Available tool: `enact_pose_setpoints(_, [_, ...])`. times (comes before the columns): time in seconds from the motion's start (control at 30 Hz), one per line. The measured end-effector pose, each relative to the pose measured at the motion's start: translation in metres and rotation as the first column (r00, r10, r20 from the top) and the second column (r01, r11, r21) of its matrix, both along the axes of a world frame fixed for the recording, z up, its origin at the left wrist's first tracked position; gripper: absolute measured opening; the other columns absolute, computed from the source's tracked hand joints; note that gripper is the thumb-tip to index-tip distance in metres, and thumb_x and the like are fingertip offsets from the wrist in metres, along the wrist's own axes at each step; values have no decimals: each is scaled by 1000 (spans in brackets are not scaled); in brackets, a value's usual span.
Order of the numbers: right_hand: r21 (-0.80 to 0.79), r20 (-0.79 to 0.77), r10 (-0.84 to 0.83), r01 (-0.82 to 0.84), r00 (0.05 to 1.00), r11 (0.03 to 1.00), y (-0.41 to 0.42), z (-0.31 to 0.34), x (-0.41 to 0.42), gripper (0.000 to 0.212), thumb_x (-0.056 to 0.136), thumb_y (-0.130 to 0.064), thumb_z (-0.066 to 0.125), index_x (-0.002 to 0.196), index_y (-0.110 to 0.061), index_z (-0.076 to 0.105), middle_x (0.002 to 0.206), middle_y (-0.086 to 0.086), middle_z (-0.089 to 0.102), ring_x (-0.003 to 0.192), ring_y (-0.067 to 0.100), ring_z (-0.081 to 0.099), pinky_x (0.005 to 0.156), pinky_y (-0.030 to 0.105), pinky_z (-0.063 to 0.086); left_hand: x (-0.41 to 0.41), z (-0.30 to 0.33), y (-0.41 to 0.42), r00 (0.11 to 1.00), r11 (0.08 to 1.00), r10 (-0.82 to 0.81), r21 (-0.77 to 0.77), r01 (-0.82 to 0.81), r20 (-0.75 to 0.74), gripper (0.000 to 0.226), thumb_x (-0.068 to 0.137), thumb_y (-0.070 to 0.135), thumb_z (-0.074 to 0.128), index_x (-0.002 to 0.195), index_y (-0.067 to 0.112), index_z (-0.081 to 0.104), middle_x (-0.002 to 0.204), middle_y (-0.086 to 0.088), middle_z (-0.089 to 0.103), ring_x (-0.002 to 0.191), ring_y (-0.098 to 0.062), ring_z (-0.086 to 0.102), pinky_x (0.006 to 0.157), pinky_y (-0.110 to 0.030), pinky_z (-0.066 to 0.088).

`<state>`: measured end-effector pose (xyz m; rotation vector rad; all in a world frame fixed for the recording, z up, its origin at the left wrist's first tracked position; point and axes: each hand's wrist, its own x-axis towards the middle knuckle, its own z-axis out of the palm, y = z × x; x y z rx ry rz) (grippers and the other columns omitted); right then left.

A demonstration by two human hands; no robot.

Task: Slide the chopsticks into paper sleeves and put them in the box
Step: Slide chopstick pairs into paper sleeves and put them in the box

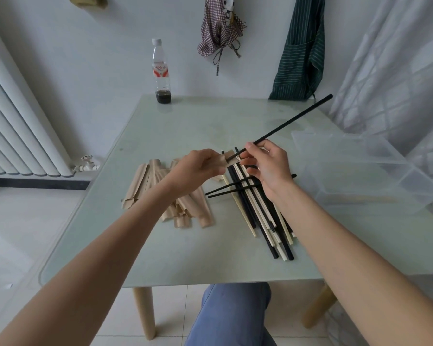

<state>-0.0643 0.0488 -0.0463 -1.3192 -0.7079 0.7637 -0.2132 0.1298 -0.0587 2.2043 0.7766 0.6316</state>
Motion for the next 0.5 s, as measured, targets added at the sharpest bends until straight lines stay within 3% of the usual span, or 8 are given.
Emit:
enact_pose_setpoints(0.1, [26,-20,27,-27,999,999,-3,0,-1,15,91,-15,59,76,-16,58,66,-3,65,56,3,61,48,14,43,1,4,-4,997,997,-24,-77,29,67,19,94,21,55,97,5,66,76,8,66,58,8,54,61,-8,43])
enact_pose_setpoints(0.2, [45,-23,81,-80,996,996,-3,-2,-5,13,91,-15,60,77,-16,59,62,-7,64,58,3,58,50,14,42,2,6,-7,996,996,-1,-91,9,86,17,93,17,57,91,5,69,73,7,68,57,6,56,58,-8,43])
enact_pose_setpoints(0.27, [51,-42,116,-114,992,992,-3,-4,-5,10,89,-12,61,80,-14,62,64,-4,61,57,3,55,49,13,42,1,6,-8,997,995,13,-100,-6,75,16,92,16,58,88,7,71,74,6,70,57,4,56,60,-12,46])
enact_pose_setpoints(0.37, [83,-135,158,-148,978,986,-4,-2,0,6,90,-9,59,85,-9,64,68,-1,51,58,4,47,48,12,40,-5,7,-8,999,996,28,-83,-24,36,18,91,15,59,86,5,73,78,-1,73,66,-10,59,70,-30,52])
enact_pose_setpoints(0.5, [121,-216,131,-107,967,987,-6,-1,6,12,92,-10,56,83,-8,62,68,-1,54,58,4,49,52,12,43,-7,10,-6,999,995,51,-87,-49,18,17,90,13,59,86,6,74,79,0,74,69,-15,61,77,-36,53])
